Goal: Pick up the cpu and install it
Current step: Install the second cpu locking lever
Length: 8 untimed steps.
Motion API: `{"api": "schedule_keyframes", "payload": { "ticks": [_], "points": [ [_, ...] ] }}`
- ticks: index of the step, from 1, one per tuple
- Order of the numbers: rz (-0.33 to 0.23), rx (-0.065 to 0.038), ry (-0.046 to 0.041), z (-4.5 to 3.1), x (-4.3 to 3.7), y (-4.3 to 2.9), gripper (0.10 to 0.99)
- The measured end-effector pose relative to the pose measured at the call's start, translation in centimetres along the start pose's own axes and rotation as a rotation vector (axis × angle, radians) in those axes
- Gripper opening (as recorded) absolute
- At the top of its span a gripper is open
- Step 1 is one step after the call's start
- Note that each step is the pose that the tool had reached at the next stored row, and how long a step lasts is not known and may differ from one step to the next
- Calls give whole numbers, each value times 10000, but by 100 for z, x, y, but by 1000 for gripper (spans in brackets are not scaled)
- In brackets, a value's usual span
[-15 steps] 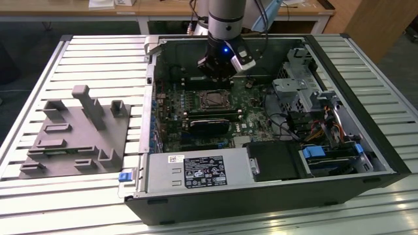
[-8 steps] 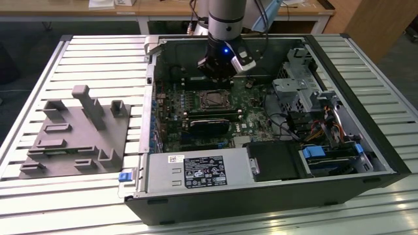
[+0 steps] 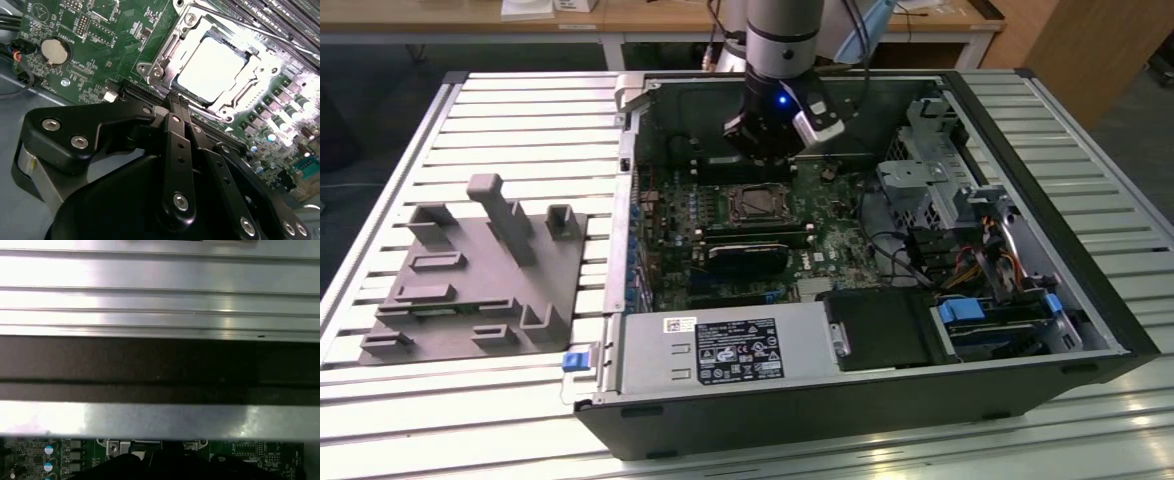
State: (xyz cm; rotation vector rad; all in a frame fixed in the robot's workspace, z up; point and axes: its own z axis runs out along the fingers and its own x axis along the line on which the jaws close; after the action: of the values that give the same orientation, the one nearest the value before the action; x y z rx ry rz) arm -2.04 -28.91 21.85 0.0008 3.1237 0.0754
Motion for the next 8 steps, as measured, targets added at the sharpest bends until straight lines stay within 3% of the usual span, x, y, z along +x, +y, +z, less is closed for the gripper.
{"api": "schedule_keyframes", "payload": {
  "ticks": [8],
  "points": [
    [0, 1, 1, -239, -4, 11, 106]
  ]
}}
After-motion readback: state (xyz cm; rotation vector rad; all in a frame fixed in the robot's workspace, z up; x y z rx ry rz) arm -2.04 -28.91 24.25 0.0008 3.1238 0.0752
